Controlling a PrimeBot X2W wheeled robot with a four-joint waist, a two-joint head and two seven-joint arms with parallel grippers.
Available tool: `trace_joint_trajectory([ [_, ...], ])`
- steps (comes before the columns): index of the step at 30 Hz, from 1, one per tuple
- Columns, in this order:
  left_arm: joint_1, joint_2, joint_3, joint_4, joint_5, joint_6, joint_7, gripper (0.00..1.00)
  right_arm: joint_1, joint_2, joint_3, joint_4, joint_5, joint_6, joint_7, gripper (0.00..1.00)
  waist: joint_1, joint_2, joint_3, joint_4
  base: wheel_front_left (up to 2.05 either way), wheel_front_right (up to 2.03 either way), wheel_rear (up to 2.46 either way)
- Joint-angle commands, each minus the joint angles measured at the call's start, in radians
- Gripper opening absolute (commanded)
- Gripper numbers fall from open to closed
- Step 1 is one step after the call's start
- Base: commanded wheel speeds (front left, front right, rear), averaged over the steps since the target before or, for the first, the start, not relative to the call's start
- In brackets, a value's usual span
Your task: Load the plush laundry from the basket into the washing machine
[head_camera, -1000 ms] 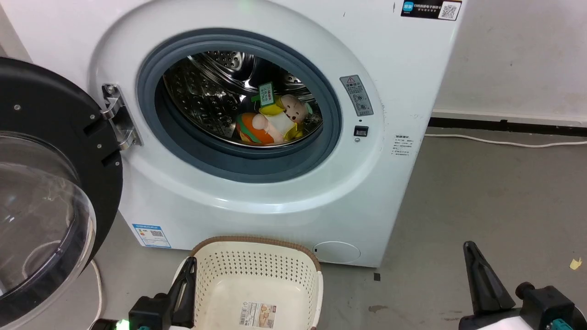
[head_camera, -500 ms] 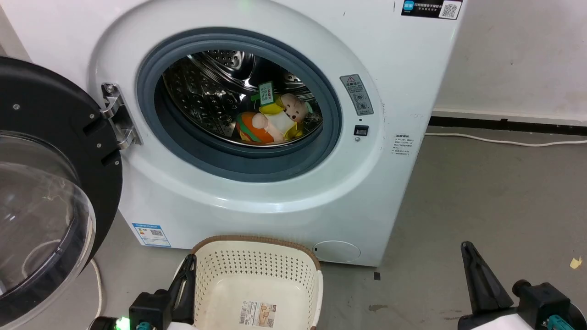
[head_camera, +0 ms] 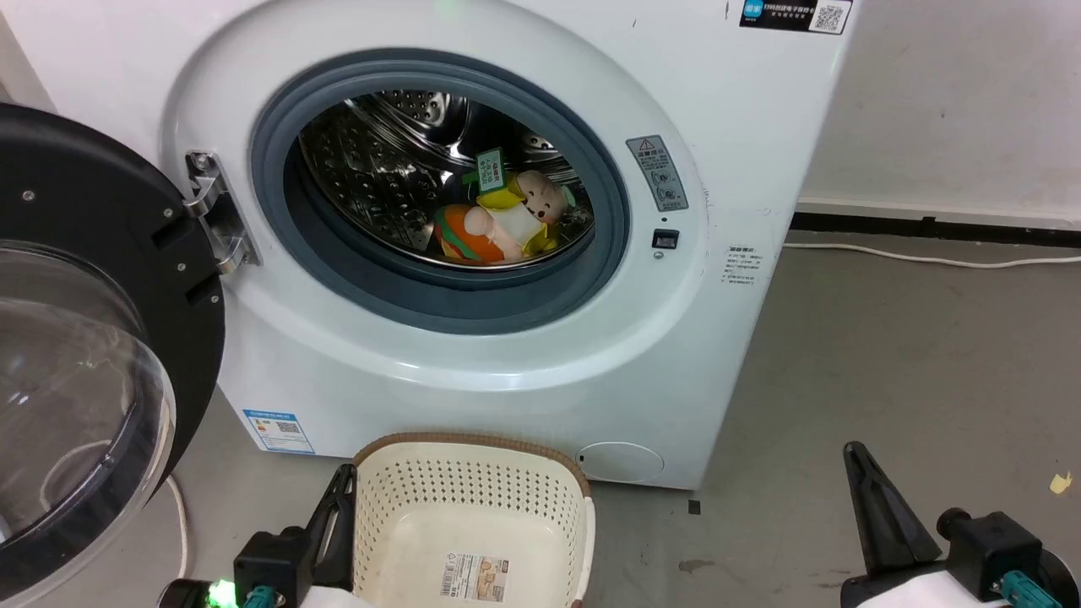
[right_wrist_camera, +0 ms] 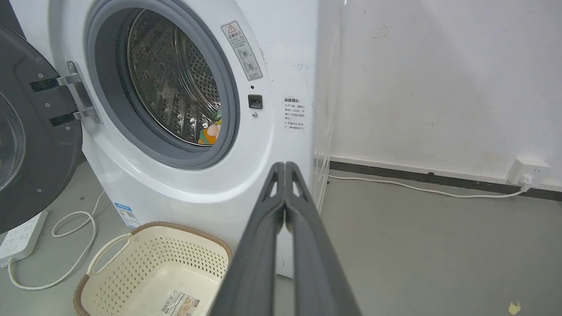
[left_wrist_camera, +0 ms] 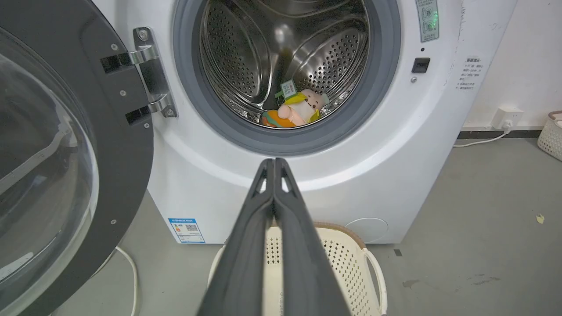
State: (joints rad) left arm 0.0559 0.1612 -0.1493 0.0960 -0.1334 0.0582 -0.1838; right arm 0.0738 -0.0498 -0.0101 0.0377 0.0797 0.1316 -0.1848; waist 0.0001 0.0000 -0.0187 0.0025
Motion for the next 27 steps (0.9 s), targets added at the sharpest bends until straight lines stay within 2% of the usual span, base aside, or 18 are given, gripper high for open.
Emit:
trace_joint_trajectory([
  [1, -0.015, -0.008, 0.005, -0.007, 0.009, -0.006, 0.005, 0.00, -0.013, 0.000, 0.002, -0.006, -0.004, 0.000, 0.005, 0.00, -0.0001, 0.0000, 0.000, 0.000, 0.00, 0.00, 0.00],
  [27, -0.027, -0.038, 0.048, -0.034, 0.046, -0.021, 0.058, 0.00, -0.031, 0.000, 0.004, -0.015, -0.027, 0.000, 0.058, 0.00, -0.0001, 0.0000, 0.006, -0.001, 0.00, 0.00, 0.00],
])
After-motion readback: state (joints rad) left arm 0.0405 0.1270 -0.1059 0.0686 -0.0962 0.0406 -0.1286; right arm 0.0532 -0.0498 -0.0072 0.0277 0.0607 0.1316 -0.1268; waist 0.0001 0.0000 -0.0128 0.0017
